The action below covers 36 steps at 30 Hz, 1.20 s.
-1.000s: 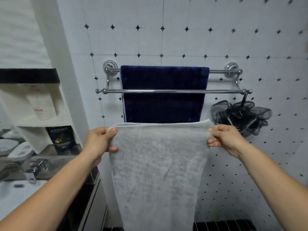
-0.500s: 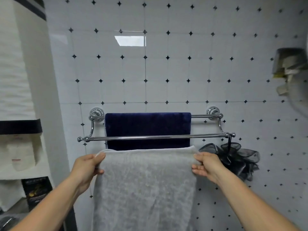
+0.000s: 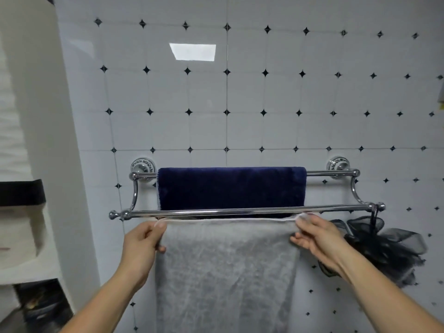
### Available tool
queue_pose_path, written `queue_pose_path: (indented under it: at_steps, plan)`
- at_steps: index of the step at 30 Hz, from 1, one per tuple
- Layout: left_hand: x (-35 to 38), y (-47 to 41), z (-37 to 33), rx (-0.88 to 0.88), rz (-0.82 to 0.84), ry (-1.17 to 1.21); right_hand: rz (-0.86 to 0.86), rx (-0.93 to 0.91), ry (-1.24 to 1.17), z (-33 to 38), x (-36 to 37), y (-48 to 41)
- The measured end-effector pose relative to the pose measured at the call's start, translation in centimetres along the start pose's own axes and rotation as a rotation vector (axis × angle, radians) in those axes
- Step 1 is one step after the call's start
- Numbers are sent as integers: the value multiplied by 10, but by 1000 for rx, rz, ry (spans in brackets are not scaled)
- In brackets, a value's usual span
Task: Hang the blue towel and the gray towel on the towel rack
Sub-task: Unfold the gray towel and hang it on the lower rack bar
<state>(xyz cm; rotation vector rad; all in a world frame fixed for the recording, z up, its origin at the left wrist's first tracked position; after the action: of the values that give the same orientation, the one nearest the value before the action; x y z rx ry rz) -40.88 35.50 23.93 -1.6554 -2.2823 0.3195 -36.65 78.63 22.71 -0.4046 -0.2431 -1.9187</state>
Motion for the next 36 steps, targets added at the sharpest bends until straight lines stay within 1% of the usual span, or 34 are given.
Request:
queue_pose_path:
  at_steps: [4,7,9,11,13,15,17,18,22,24,26,28,30,32,33,36]
  plan:
    - [-5,1,5,38,47,-69,12,34,158,-11,-6,4]
    - [-5,3,6,26,66,-43,-33,52,182,-12,-13,2]
    - [-3,1,3,-10,27,-1,-65,51,159,-7,-12,-3]
    - [-1,-5,1,-79,-48,61,-89,37,103,1,-7,-7]
    - [7,-10,-1,-167,-83,182,-120,16,21,11,-1,-12]
    - [16,-11,0,-237,-77,336,-121,5,-90,17,7,-14]
    - [28,-7,-5,-302,-52,517,-72,8,-223,19,16,-15]
    - [32,-6,-8,-292,-53,589,-37,8,-306,21,20,-15]
    - [46,-2,-8,-386,-42,972,98,23,-696,32,27,-12]
    - [51,-1,-18,-364,4,1080,119,18,-785,36,28,-11]
    - [54,2,-33,-316,39,1169,96,31,-790,35,33,-14]
    - [58,-1,-38,-309,28,1150,58,12,-676,37,38,-15]
    - [62,-5,-32,-322,-56,1012,34,-11,-591,37,40,-17]
    - [57,-6,-26,-307,-163,907,2,-5,-581,34,34,-20]
    - [55,-5,-24,-302,-191,887,-13,6,-586,33,32,-20]
    - [50,-3,-24,-266,-208,830,-32,1,-484,32,27,-19]
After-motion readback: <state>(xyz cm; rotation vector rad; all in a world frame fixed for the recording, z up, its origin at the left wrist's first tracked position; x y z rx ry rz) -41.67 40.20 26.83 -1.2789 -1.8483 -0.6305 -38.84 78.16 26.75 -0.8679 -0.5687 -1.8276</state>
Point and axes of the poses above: each hand's wrist, its own y-axis away from the middle knuckle, its own x-axis out of the palm, z = x × y, the point moved 10 cm from there along -y, towards the middle knuckle, and after that the axes turned 8 degrees about -z, right-handed, at the moved point
